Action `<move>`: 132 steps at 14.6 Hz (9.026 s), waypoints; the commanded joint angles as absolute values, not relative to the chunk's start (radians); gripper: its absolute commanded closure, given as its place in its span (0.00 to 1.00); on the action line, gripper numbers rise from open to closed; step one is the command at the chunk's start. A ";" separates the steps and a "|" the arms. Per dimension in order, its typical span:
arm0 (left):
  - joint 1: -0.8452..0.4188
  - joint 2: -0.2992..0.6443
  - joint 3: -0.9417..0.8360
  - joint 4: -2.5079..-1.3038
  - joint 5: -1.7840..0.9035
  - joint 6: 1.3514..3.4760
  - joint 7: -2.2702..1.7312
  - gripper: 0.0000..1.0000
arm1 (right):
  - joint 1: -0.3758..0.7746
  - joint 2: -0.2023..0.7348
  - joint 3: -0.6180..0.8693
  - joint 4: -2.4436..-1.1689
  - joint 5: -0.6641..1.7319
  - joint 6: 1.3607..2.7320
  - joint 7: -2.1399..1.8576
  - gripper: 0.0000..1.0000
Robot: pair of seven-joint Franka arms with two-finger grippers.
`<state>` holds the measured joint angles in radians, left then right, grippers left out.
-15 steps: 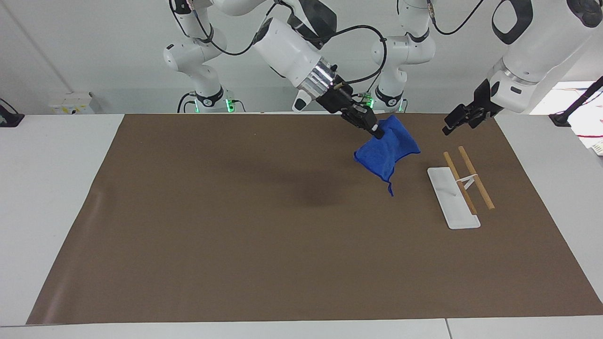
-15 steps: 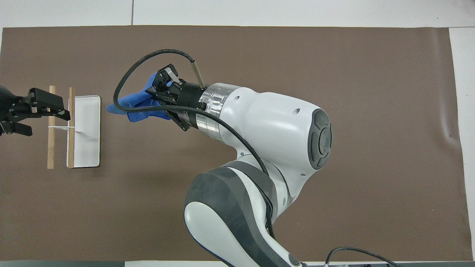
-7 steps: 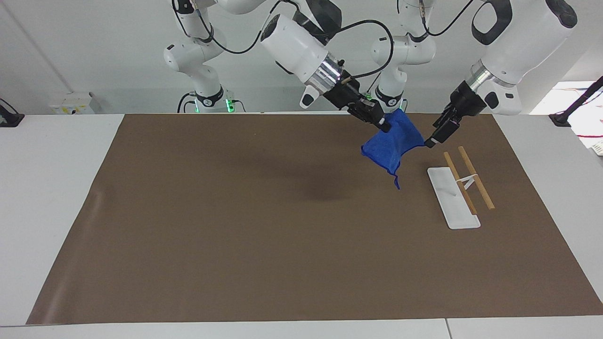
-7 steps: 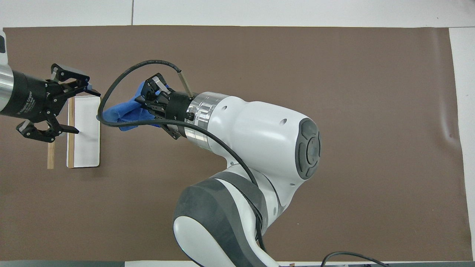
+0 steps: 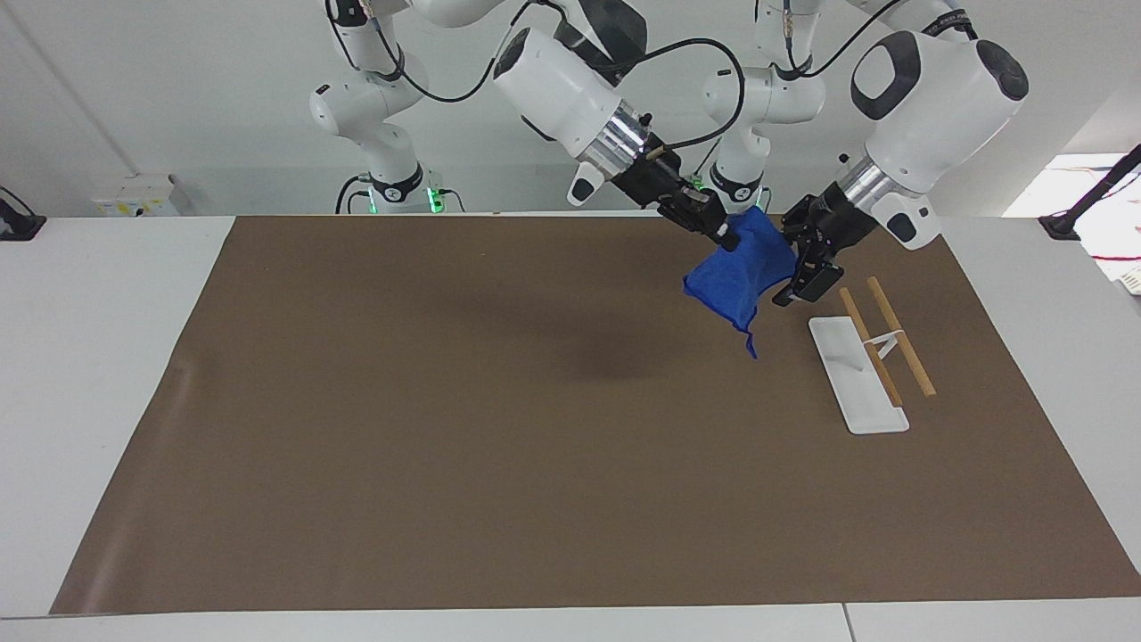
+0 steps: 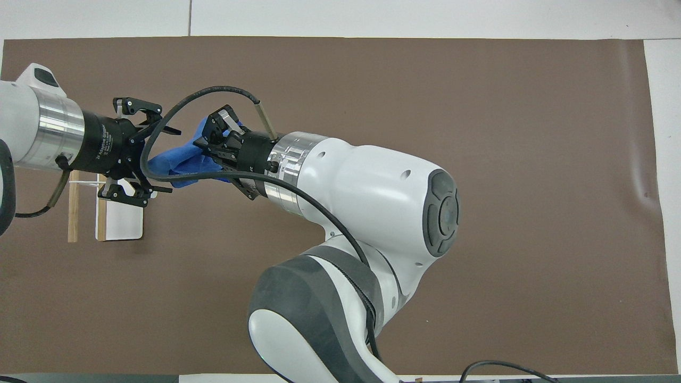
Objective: Right arm passes towel to left arm to hang
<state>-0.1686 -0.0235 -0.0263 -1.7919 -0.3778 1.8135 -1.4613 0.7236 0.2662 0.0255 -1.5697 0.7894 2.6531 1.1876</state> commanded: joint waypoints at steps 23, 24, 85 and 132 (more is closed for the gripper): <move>-0.114 -0.046 -0.008 -1.841 -0.293 2.006 -1.212 1.00 | 0.456 0.261 0.011 -1.640 0.323 2.597 0.794 0.00; -0.106 -0.046 -0.006 -1.842 -0.291 2.013 -1.165 1.00 | 0.405 0.250 0.014 -1.661 0.296 2.573 0.710 0.00; 0.347 -0.005 -0.008 -2.200 -0.259 2.464 -0.897 0.00 | 0.003 -0.051 0.020 -1.634 -0.002 1.543 0.212 0.00; -0.006 0.002 -0.006 -1.640 -0.015 1.603 0.018 0.00 | 0.002 -0.060 0.018 -1.647 -0.011 1.513 0.109 0.00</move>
<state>0.0022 0.0342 -0.0128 -1.6131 -0.0234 1.6194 0.0083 0.0054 -0.0408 0.0134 -1.6256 0.0044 1.5163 0.1316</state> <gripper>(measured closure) 0.000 0.000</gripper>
